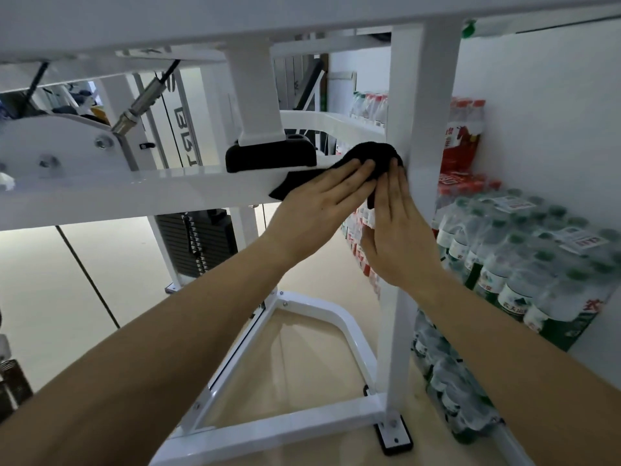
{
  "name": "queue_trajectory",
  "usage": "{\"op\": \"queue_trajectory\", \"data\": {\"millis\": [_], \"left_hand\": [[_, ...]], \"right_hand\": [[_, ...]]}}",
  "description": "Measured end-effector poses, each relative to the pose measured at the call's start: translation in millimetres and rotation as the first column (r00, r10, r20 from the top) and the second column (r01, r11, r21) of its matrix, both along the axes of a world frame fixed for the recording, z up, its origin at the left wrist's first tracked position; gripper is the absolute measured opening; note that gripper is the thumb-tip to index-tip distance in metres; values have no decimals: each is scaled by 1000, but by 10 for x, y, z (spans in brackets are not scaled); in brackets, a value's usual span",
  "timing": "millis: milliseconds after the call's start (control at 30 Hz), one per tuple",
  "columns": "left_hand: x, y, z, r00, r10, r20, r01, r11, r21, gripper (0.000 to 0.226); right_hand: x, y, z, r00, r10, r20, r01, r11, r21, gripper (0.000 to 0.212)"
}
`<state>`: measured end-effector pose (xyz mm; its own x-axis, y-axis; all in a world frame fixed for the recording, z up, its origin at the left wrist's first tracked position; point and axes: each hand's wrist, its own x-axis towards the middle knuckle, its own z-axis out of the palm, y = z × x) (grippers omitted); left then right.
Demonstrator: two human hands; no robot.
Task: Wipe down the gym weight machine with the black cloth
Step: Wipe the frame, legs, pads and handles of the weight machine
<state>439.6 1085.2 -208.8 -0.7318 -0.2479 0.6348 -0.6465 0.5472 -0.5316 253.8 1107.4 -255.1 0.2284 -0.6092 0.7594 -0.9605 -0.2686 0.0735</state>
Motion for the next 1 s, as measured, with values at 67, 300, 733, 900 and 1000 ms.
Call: {"op": "queue_trajectory", "data": {"millis": [67,300,733,900,1000], "left_hand": [[54,1,-8,999,39,10,-39,999,-6,57],[1119,185,-159,984,172,50,-169,984,-60,56],[591,78,-156,987,139,82,-137,990,-22,57],[1804,329,-360,975,218,45,-215,975,-61,58],[2446,502,-387,956,292,-4,-292,956,-30,51]], "right_hand": [[38,-18,-39,998,24,50,-24,1000,4,82],[532,-61,-152,965,199,-170,-194,980,44,90],[245,25,-120,997,49,-63,-48,999,19,83],[936,41,-65,918,213,-334,-218,976,22,81],[1523,36,58,883,271,-383,-298,955,-10,79]]}}
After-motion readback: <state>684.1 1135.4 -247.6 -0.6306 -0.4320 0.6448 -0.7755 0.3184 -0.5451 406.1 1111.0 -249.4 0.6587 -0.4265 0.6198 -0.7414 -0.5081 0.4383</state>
